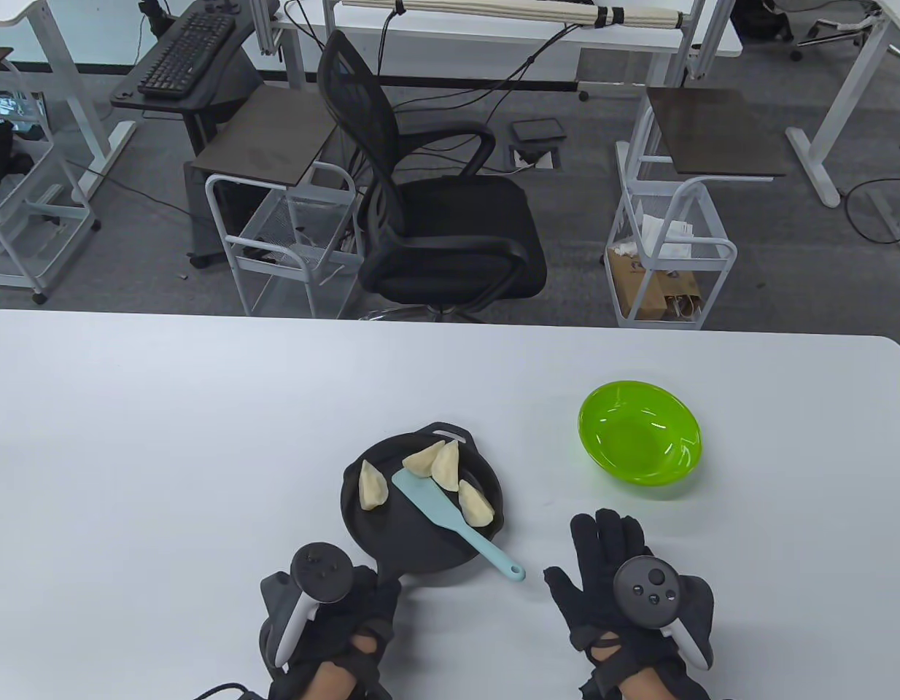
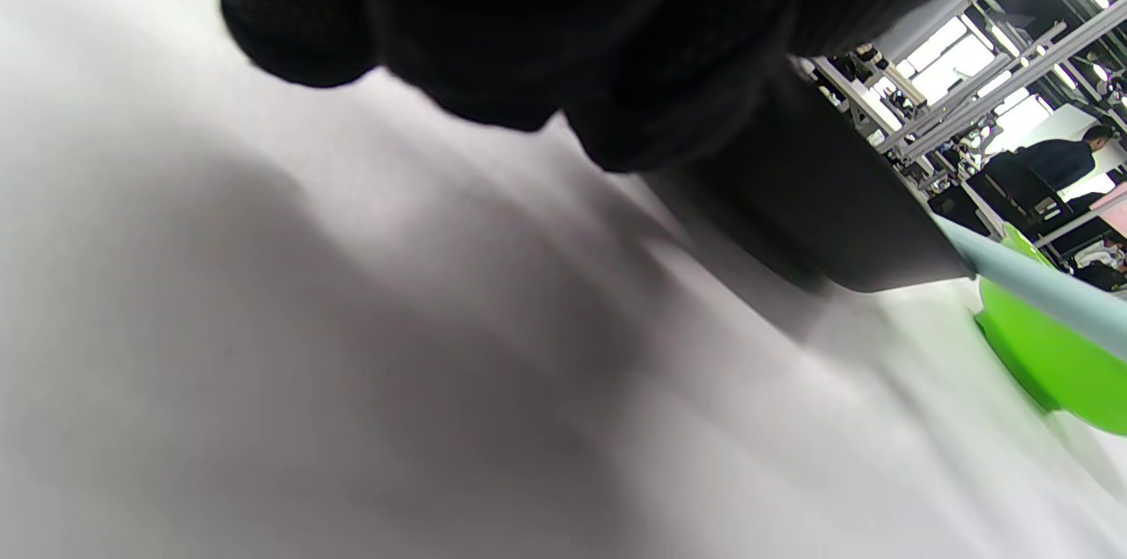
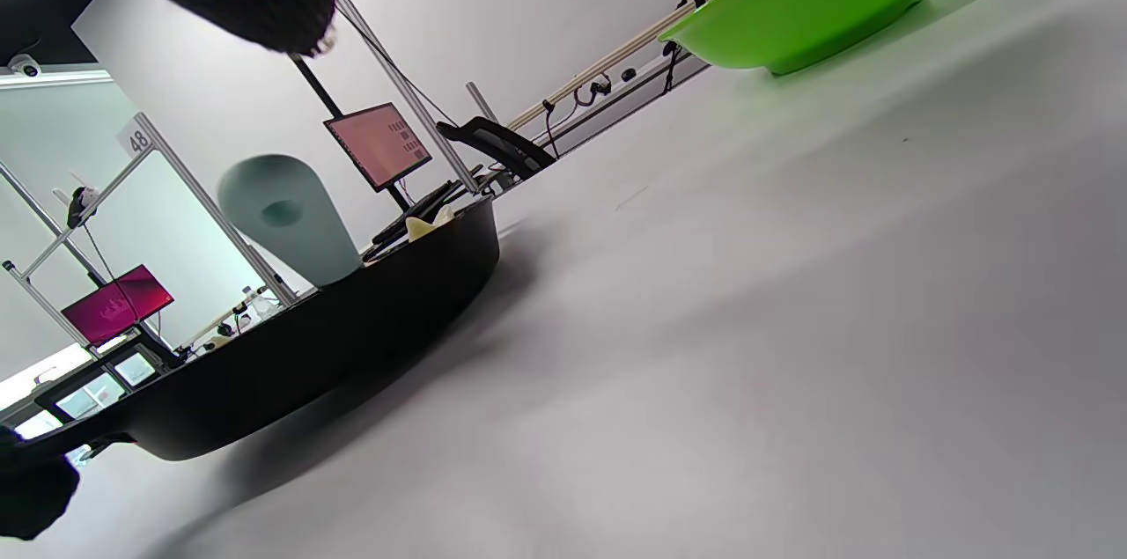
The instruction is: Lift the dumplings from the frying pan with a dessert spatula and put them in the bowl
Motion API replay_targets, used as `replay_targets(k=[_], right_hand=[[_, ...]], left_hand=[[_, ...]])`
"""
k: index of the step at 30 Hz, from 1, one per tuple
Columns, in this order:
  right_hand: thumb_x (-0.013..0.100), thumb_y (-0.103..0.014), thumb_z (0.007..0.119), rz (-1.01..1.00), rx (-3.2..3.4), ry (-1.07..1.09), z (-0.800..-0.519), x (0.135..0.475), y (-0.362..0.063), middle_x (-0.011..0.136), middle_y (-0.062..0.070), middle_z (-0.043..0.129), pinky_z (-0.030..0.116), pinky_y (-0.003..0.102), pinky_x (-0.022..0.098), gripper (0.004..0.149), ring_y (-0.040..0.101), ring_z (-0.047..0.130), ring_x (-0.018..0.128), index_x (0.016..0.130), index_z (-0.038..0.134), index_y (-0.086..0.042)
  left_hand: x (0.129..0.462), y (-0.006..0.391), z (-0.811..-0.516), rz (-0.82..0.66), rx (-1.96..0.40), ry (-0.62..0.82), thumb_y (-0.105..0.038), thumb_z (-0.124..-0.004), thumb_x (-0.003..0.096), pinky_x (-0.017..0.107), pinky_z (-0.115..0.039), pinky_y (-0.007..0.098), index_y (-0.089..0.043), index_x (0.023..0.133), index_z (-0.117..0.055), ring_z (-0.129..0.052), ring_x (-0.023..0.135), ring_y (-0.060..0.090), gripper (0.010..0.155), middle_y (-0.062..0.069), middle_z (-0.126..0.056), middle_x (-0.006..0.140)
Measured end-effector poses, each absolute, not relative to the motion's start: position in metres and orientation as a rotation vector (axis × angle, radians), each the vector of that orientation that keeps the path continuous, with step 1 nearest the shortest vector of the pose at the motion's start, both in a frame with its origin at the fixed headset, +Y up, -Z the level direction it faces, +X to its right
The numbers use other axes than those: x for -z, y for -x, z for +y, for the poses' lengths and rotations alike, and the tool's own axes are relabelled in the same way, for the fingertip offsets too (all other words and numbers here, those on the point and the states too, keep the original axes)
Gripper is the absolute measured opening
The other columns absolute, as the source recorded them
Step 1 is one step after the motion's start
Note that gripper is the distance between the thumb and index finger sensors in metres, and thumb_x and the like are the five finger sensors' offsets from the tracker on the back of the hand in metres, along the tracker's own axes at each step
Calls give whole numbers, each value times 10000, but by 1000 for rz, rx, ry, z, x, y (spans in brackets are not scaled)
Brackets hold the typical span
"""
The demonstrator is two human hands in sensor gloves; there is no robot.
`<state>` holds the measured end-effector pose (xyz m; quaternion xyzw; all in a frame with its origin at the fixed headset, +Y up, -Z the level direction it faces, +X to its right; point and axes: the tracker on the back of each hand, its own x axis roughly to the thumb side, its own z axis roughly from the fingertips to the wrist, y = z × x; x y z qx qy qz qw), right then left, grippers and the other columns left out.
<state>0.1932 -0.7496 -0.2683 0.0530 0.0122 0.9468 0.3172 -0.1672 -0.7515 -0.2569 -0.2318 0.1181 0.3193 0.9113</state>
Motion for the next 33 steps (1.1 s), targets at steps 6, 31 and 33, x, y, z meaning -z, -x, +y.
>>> replay_targets(k=[6, 31, 33], right_hand=[[574, -531, 702, 52, -2452, -157, -750, 268, -191, 1144, 191, 127, 117, 709, 719, 763, 557, 57, 1017, 1112, 301, -170], [557, -468, 806, 294, -2339, -191, -770, 276, -177, 997, 183, 723, 516, 703, 695, 710, 501, 778, 853, 1067, 487, -90], [553, -461, 815, 288, -2363, -183, -771, 276, -176, 973, 164, 752, 536, 693, 691, 704, 478, 809, 822, 1064, 498, -95]], left_hand=[[258, 160, -757, 181, -671, 540, -594, -773, 466, 526, -803, 465, -193, 930, -692, -1005, 286, 128, 619, -121, -1062, 491], [257, 132, -770, -39, -618, 718, -619, -817, 453, 532, -799, 466, -178, 940, -684, -1030, 314, 152, 670, -99, -1069, 484], [257, 131, -771, -46, -614, 723, -620, -818, 452, 529, -801, 465, -178, 938, -687, -1033, 313, 154, 670, -98, -1072, 482]])
